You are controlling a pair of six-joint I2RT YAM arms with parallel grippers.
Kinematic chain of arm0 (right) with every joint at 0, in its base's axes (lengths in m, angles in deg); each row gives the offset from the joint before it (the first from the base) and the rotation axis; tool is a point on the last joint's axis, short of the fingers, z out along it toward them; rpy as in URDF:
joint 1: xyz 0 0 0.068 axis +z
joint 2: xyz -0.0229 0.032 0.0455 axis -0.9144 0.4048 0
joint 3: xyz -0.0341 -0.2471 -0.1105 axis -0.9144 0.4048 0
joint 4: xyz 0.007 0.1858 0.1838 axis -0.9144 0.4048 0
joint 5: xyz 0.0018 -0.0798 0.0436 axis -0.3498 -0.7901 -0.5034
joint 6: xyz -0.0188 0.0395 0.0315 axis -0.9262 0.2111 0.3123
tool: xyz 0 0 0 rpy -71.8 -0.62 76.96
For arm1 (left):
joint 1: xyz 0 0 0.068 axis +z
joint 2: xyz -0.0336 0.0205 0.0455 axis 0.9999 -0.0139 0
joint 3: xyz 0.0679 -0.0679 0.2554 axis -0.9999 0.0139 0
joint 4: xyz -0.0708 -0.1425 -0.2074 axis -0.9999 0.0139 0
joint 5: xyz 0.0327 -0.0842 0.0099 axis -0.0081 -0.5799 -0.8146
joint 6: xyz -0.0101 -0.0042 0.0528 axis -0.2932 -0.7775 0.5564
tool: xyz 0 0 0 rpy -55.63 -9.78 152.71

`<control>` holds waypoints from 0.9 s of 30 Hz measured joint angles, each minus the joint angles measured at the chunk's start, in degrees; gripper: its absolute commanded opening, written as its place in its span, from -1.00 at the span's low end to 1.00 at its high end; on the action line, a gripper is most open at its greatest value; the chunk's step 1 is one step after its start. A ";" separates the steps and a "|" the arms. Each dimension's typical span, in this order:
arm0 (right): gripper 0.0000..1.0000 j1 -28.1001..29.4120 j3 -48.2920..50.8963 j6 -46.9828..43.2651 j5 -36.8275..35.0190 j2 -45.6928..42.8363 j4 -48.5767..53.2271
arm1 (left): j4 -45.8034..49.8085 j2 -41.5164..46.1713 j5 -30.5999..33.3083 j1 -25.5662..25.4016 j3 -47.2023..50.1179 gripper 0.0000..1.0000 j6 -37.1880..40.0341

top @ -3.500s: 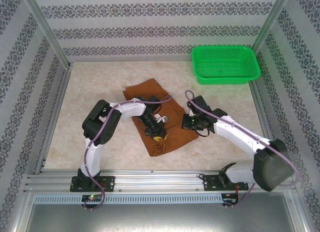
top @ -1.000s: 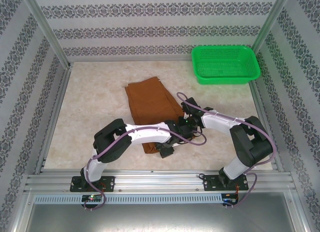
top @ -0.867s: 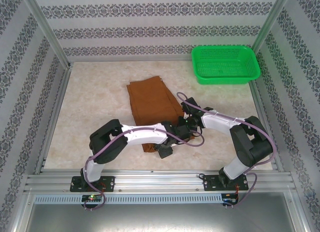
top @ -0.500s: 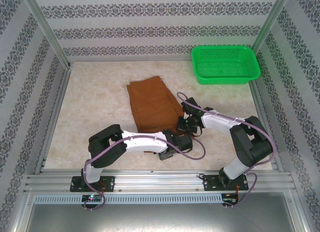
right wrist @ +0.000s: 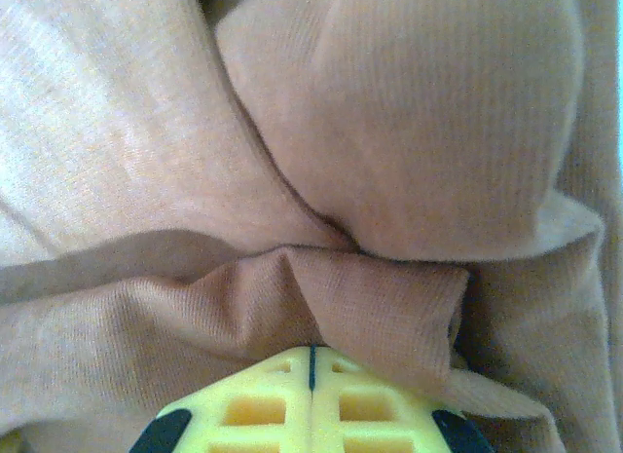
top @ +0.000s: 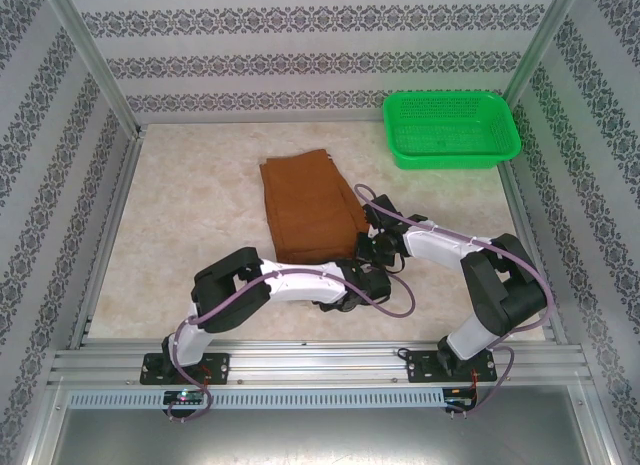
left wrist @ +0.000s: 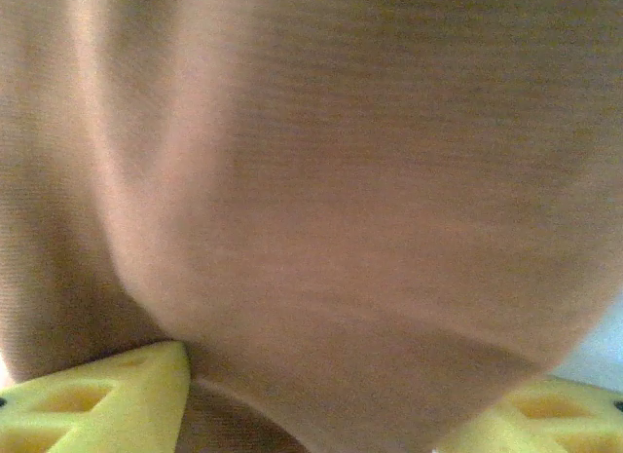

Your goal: Roll up the long pants

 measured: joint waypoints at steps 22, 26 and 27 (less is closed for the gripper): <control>-0.96 -1.27 0.13 1.03 -3.13 -0.94 -4.83 | 7.74 -4.13 -8.76 5.05 -8.57 -1.00 6.25; -0.71 -4.46 -0.28 0.52 -4.61 -5.01 -0.87 | 7.41 -2.14 -14.38 7.82 -8.07 -1.00 4.63; -0.60 -5.68 -0.50 0.22 -4.98 -6.32 0.33 | 7.74 -1.75 -16.37 8.92 -8.15 -1.00 3.85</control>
